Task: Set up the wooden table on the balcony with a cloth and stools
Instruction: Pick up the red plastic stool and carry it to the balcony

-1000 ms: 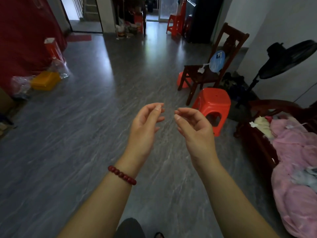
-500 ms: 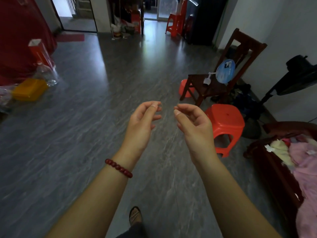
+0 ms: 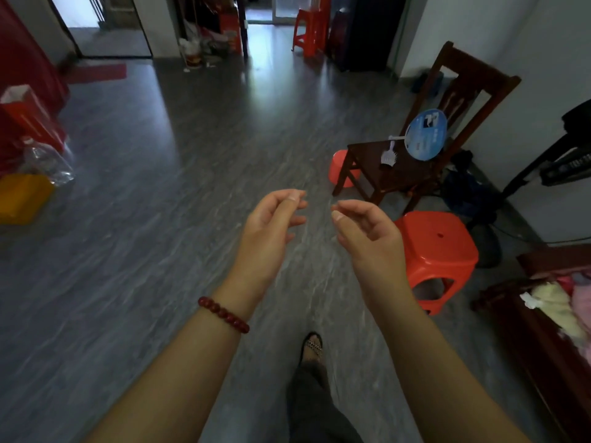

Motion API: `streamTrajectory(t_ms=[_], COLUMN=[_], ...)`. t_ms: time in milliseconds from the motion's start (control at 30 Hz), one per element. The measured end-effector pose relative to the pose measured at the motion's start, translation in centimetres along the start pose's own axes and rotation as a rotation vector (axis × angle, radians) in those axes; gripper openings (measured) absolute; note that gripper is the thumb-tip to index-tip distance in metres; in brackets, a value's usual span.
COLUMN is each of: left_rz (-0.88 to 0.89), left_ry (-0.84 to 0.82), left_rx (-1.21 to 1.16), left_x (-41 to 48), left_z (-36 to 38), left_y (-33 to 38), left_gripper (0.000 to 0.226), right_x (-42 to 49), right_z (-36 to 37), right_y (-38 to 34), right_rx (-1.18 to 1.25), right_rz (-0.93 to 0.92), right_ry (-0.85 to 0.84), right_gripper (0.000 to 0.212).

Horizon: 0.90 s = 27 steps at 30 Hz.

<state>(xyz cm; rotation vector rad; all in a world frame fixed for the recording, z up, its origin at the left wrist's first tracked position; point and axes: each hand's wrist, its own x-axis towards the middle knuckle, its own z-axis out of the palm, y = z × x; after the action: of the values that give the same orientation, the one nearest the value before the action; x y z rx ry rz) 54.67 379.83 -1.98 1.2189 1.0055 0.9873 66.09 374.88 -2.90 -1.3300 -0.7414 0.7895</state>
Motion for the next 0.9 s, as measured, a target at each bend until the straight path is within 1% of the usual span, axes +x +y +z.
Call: streamTrajectory(t_ms=[200,333,433,600,667,900], left_rz=[0.025,0.046,0.039,0.01,0.003,0.025], left_ry=[-0.025,-0.049,-0.041,-0.042,-0.049,-0.098], left_rx=[0.009,0.033,0.009,-0.011,-0.018,-0.014], left_x=[13.5,21.1,25.6,32.3,35.1,47.6], left_z=[4.5,8.1,9.9,11.9,12.7,14.1], left_y=[1.4,2.5,2.7,2.8,3.0,2.9], left_gripper=[0.021,0.02,0.021,0.022,0.023,0.022], right_x=[13.8,22.1,26.9,33.8,36.9,48.4], right_z=[0.1,-1.1,-1.7,-2.0,-1.9,0.4], right_y=[-0.2,-1.3,-1.5,-1.2,-1.2,-0.3], right_rx=[0.028,-0.024,-0.042,-0.046,-0.022,-0.036], right_rz=[-0.021,-0.054,-0.043,-0.021,-0.011,0.0], right_ry=[0.04,0.063,0.074,0.098,0.119,0.143], right_gripper=[0.017,0.015,0.017,0.014,0.016,0.015])
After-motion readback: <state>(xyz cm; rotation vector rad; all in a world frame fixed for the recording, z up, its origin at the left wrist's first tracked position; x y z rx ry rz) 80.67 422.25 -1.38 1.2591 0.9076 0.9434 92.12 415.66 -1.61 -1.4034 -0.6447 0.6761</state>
